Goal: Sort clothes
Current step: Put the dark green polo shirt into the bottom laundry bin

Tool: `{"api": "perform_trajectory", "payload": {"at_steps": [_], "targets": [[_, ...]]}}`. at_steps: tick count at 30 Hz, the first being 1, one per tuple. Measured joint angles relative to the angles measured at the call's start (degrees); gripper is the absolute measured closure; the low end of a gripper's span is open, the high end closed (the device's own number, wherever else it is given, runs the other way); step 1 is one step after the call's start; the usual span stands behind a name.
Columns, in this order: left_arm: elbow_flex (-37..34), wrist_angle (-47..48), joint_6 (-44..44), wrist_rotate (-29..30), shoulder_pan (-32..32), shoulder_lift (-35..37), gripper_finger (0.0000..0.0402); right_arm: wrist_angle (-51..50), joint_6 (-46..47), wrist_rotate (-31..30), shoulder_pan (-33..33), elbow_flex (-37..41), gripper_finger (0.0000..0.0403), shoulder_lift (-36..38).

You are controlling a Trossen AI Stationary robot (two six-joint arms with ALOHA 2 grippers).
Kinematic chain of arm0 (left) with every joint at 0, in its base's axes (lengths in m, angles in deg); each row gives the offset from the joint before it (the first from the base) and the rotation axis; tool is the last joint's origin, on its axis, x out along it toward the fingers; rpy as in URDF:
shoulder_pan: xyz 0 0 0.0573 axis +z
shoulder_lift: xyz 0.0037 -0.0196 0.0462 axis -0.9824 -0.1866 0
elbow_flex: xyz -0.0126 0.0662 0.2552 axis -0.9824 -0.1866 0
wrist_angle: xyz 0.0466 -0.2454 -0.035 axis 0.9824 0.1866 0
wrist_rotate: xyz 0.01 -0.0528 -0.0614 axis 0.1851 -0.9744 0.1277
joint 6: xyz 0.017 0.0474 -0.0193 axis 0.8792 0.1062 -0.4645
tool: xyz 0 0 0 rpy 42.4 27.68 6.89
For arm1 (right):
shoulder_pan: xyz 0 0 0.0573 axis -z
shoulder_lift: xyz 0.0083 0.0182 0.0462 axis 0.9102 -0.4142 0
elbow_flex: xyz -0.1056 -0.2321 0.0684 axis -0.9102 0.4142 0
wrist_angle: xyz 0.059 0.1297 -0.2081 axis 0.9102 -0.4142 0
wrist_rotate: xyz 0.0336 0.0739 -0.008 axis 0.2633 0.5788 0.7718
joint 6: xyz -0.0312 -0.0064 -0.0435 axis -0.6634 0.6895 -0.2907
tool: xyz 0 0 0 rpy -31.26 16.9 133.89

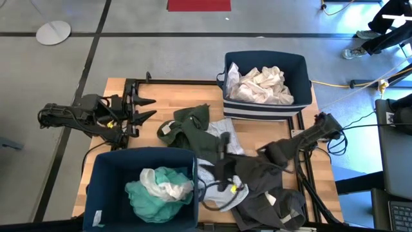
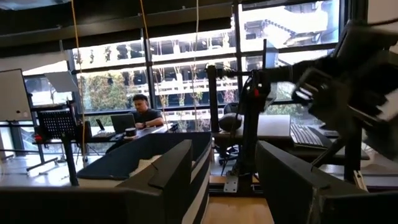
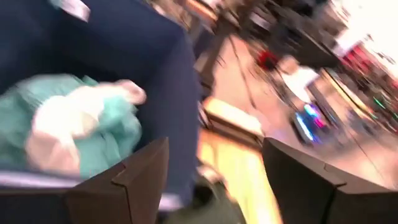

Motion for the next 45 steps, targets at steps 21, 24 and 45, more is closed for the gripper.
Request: {"api": "perform_trajectory", "payload": {"at_steps": [21,24,45], "targets": [[0.0,3.9,-1.6,-1.3,-0.1,-9.0,0.0235,-59.0,58.9,2.3,-2.1,7.0,0.0145,1.2],[0.0,4.0,-1.6,-1.3,-0.1,-9.5,0.0235,-58.3,59.8,6.2,-2.1,10.9,0.0146,1.1],[0.0,3.8,-1.4,-1.3,-0.1,-11.3,0.0235,-2.4,35.1,19.0,7.2,36.7,0.0146,1.1]]}}
